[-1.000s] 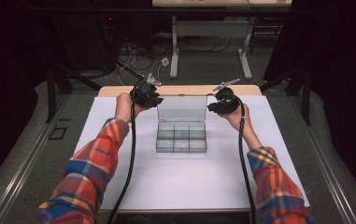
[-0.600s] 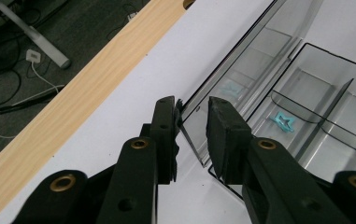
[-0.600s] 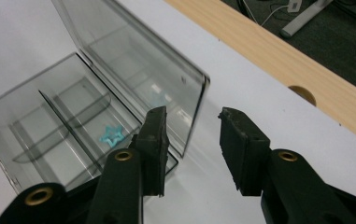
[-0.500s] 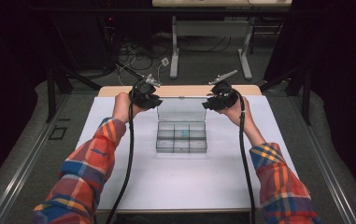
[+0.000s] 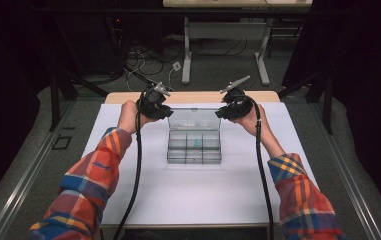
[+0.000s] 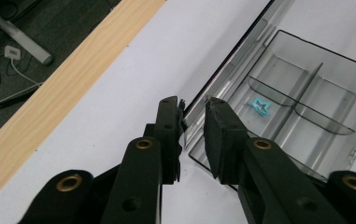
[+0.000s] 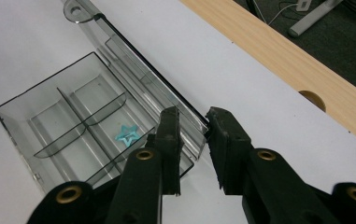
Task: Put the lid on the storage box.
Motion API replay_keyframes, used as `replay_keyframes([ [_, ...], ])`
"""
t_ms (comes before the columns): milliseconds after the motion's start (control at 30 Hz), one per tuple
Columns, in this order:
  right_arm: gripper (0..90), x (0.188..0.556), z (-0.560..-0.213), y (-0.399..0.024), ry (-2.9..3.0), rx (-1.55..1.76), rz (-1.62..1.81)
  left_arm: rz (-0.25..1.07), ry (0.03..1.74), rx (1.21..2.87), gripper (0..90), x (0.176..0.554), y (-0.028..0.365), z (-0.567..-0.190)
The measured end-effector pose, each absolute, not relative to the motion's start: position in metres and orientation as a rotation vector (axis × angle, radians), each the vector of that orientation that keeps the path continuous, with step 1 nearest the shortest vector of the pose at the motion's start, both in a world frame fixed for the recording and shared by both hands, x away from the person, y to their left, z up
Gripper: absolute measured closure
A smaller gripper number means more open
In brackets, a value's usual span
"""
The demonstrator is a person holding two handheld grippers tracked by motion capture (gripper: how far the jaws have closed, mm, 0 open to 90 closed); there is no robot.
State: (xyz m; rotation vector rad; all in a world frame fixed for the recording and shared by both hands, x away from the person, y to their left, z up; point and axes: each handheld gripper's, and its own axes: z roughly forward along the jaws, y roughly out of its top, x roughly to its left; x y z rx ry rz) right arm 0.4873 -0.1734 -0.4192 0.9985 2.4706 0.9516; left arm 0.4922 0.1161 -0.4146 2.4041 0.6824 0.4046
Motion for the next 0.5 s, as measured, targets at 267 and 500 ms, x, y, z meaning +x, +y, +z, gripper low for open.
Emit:
replay_keyframes([
  [267, 73.6, 0.475, -0.422, -0.172, 2.475, 0.964, 0.937, 0.401, 0.639, 2.441, 74.9, 0.483, 0.115, -0.419],
  [500, 73.0, 0.464, -0.425, -0.17, 2.476, 0.932, 0.915, 0.376, 0.619, 2.456, 73.0, 0.475, 0.116, -0.423],
])
